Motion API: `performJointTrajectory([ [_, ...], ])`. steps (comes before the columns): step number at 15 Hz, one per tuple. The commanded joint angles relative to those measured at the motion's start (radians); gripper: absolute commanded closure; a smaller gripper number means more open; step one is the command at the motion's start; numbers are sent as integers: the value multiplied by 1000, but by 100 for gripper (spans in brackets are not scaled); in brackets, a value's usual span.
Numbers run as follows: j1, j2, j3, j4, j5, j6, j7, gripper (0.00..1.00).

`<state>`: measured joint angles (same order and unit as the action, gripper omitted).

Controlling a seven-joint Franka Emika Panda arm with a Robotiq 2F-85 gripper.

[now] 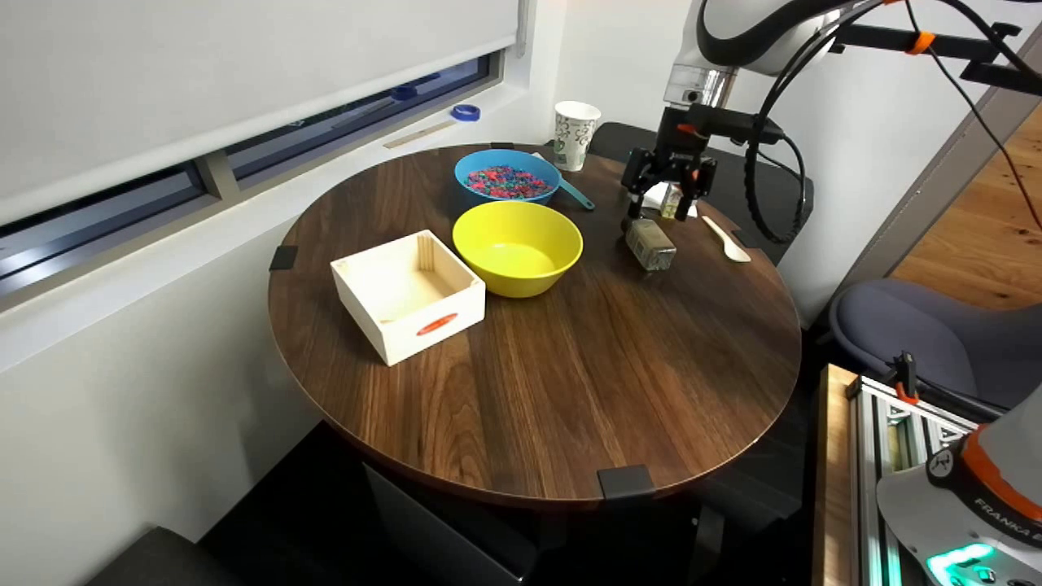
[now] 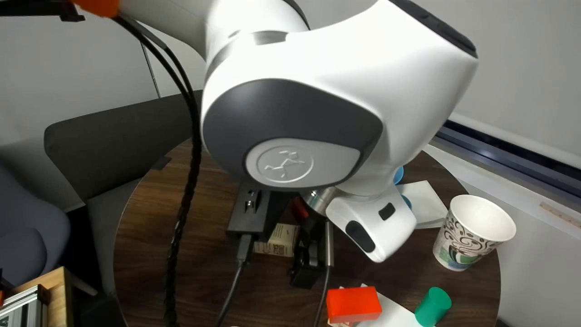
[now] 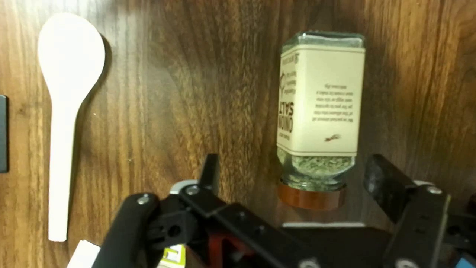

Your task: Turn the salt bottle upright

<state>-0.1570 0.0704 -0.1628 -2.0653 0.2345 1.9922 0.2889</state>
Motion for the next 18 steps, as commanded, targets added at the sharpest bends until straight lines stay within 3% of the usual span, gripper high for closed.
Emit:
performJointTrajectory([
  [1,-7,75,1,81,48,-63,-24,0],
  [9,-17,165,3,172,87,-169,-34,0],
  [11,-22,180,4,189,101,-193,-44,18],
  [12,-25,187,3,198,108,-206,-47,34],
  [17,-36,210,2,226,130,-246,-55,74],
  [18,-37,211,2,229,131,-252,-55,77],
])
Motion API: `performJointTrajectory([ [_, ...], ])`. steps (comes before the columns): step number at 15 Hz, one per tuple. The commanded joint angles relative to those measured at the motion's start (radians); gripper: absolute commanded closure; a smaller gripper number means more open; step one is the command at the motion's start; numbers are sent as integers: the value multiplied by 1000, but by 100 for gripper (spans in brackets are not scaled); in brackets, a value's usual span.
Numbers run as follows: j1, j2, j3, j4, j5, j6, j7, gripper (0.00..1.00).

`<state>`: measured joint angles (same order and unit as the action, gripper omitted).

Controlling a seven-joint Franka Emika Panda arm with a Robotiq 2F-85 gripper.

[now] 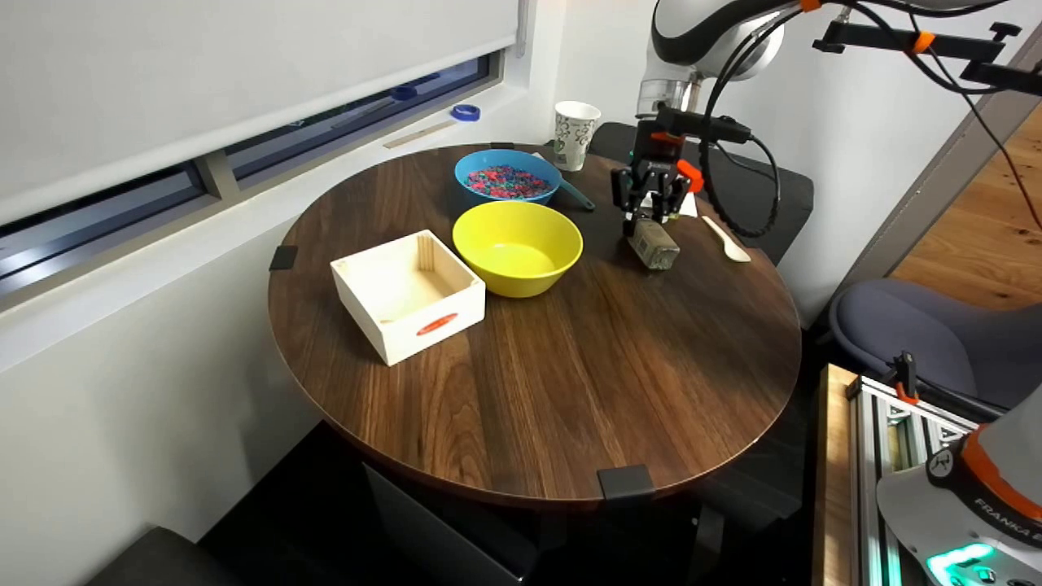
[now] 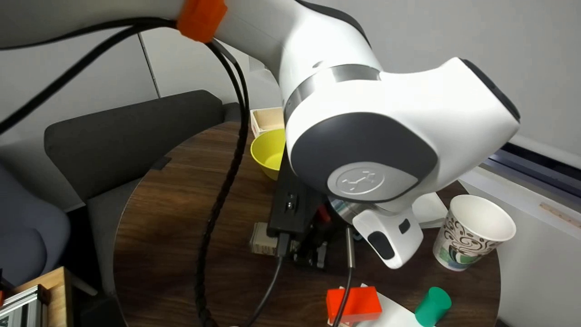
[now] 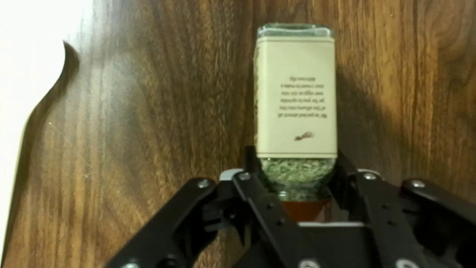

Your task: Turn the salt bottle upright

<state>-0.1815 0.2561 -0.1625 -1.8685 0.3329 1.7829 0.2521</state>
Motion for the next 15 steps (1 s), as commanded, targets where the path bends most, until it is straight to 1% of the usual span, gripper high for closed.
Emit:
performJointTrajectory([
  [1,-12,26,2,34,33,-46,-17,77],
  [3,-6,13,5,25,28,-40,-8,77],
  [10,53,-131,24,-91,-21,49,33,77],
  [13,85,-212,35,-170,-85,130,83,77],
  [15,103,-266,49,-227,-154,201,133,77],
])
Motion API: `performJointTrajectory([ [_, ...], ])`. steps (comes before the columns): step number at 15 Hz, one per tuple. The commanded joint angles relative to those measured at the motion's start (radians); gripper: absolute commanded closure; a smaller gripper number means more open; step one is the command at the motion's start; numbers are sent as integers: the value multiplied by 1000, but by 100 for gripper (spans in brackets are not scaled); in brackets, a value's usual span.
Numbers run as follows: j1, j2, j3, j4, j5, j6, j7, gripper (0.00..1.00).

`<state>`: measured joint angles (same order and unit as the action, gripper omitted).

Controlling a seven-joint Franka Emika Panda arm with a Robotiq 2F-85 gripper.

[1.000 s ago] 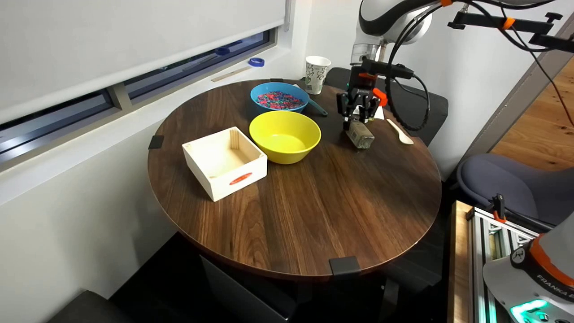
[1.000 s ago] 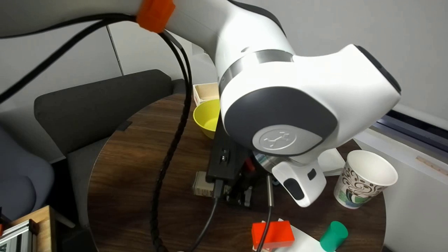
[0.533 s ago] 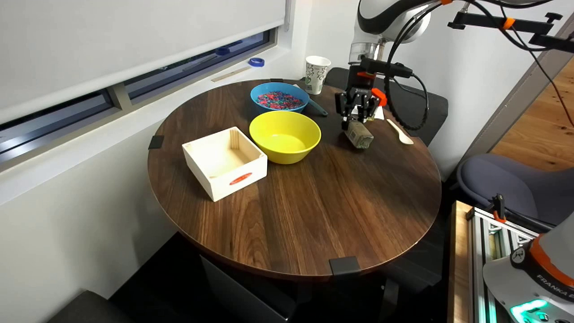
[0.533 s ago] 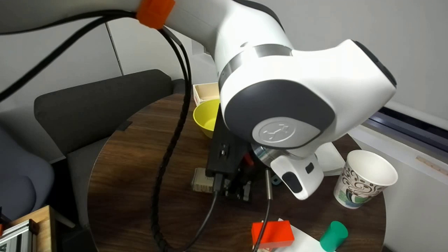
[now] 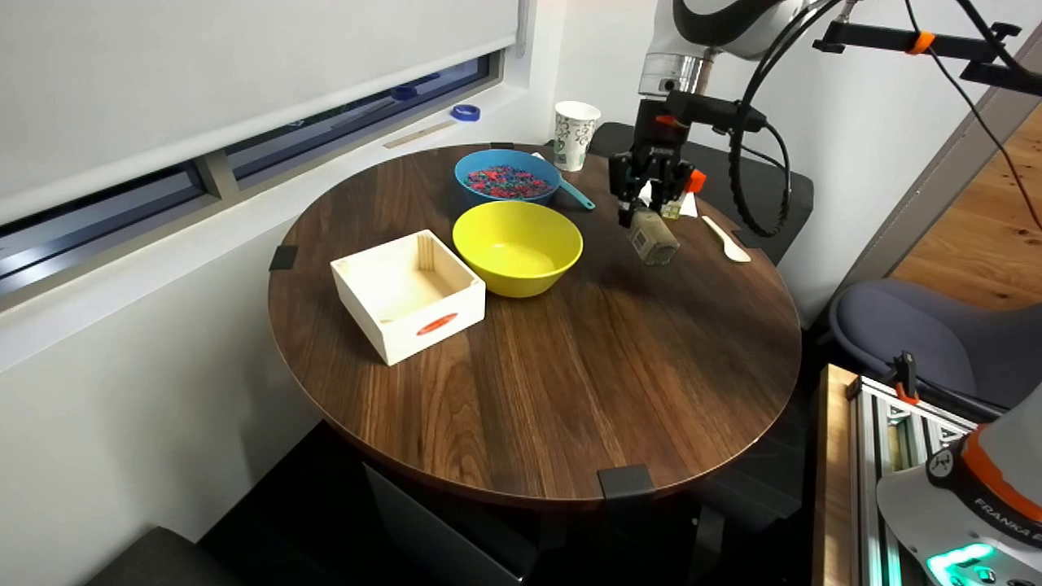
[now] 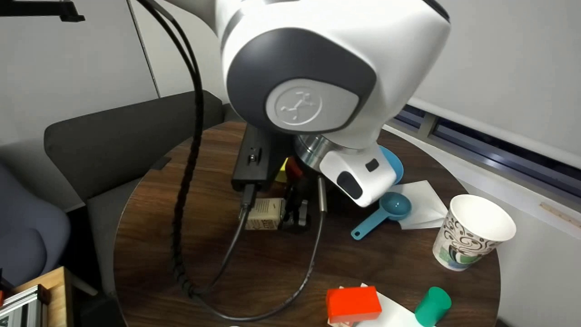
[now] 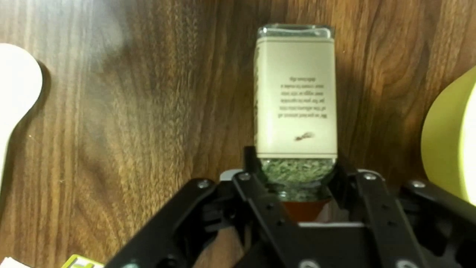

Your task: Turn the salt bottle upright

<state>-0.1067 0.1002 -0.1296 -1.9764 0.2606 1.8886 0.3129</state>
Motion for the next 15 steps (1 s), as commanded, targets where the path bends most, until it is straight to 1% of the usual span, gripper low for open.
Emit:
performJointTrajectory([
  [1,36,-138,25,-147,-108,126,99,77],
  [4,48,-202,56,-216,-200,223,188,77],
  [5,50,-221,69,-243,-251,270,229,77],
  [9,36,-275,120,-324,-427,384,404,77],
  [13,21,-304,168,-376,-663,448,591,77],
  [15,18,-321,186,-391,-755,464,674,77],
])
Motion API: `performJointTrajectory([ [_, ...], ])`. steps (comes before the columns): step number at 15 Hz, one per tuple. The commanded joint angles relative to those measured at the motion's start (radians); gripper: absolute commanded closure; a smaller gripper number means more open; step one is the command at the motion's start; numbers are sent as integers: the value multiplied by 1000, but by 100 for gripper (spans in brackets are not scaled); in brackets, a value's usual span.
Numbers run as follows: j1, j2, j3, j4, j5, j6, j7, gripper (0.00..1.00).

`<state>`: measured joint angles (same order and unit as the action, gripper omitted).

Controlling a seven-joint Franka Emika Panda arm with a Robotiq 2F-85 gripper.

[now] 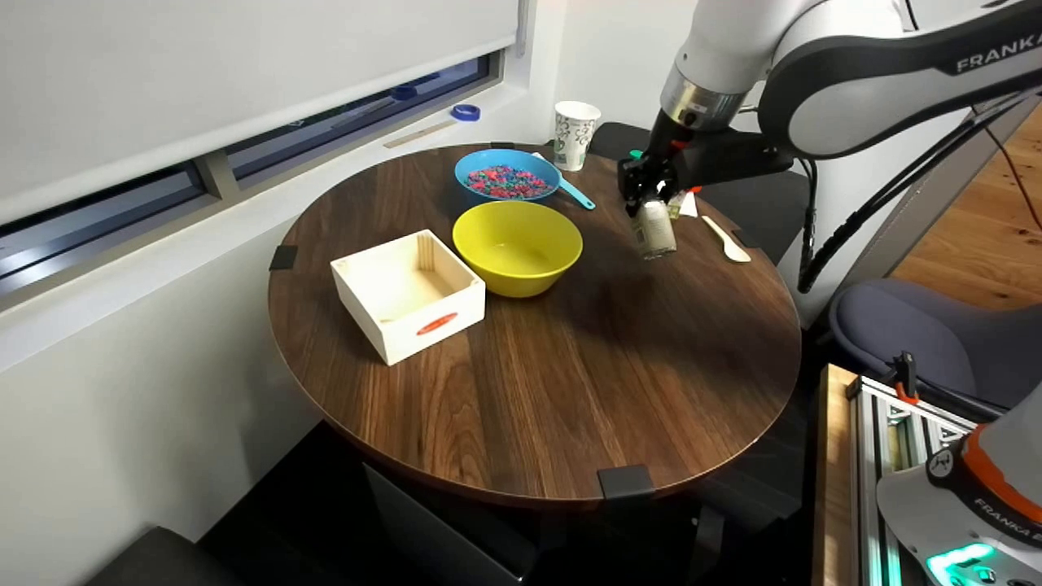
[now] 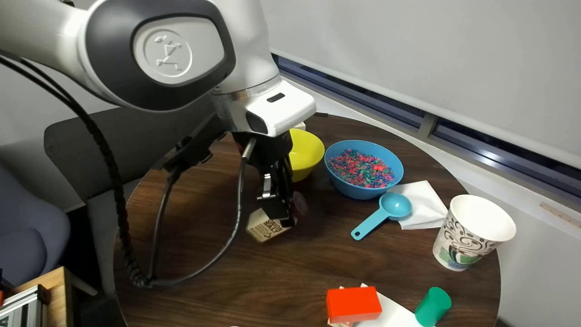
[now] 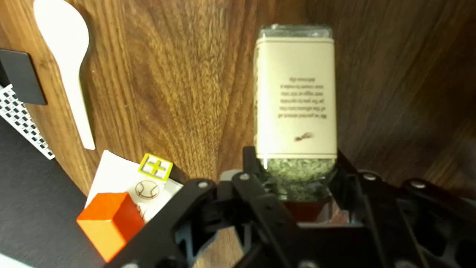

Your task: Turn the salt bottle upright

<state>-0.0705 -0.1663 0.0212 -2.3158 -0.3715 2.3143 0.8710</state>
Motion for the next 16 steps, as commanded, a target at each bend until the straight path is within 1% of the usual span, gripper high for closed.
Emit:
performJointTrajectory([
  [1,-19,-60,41,-59,-152,48,156,77],
  [5,-26,-70,64,-83,-287,68,318,77],
  [8,-32,-70,77,-106,-433,88,478,77],
  [12,-14,-69,85,-113,-633,64,667,77],
  [16,9,-50,79,-127,-764,48,801,77],
])
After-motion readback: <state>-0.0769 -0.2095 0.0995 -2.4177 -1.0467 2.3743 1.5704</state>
